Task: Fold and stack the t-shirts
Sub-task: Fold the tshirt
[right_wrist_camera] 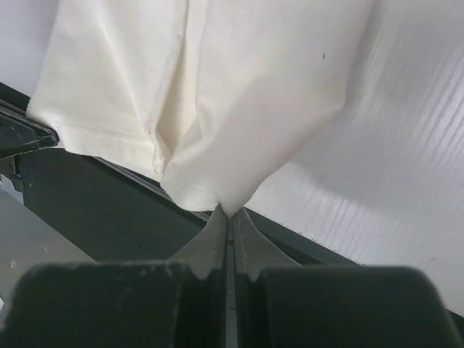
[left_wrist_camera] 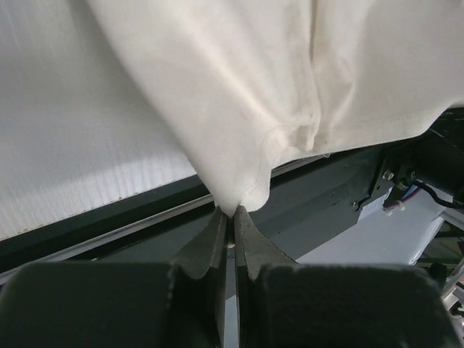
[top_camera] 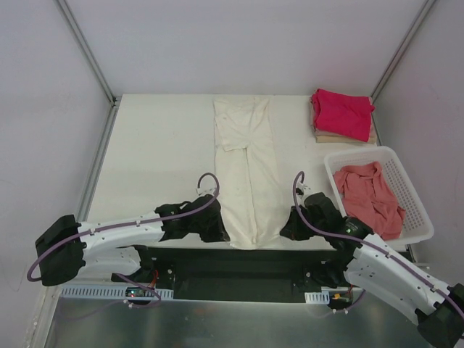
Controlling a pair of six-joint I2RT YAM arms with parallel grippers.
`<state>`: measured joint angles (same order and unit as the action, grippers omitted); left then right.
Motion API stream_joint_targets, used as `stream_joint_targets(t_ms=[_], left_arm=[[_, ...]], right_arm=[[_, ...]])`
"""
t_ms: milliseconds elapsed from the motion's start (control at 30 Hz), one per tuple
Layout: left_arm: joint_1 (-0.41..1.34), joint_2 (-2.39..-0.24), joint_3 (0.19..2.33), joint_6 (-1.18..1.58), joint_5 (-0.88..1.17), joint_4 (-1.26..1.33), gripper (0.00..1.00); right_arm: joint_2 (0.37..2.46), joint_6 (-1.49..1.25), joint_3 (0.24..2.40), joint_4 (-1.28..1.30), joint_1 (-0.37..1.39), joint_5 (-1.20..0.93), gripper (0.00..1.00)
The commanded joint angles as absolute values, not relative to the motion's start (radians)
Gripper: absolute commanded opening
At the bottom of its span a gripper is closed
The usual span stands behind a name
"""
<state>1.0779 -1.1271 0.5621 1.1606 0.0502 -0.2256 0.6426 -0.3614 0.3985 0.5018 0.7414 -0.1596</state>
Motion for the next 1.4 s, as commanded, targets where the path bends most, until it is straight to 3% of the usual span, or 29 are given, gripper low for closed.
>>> stream_joint_targets(t_ms=[0,167,433,900,1367], left_arm=[[0.973,-1.127,0.676,1.039,0.009,-0.221,0.00],[0.818,-1.233,0.830,0.905,0.038,-0.218,0.00],[0.667,-1.422,1.040,0.816,0.048,-0.216,0.00],[0.545,-1.649,1.247,0.749,-0.023,-0.218,0.00],[0.453,-1.848,1.374,0.724,0.037,-0.218,0.00]], right_arm=[[0.701,-0.299,0.554,0.476,0.744,-0.052,0.01],[0.882,-0.250,0.736,0.404,0.718,0.080,0.01],[1.158,-0.183,0.949,0.334,0.588,0.109,0.01],[1.586,-0.058,1.239,0.267,0.431,-0.043,0.01],[1.810,-0.006,1.410,0.273,0.382,-0.058,0.02]])
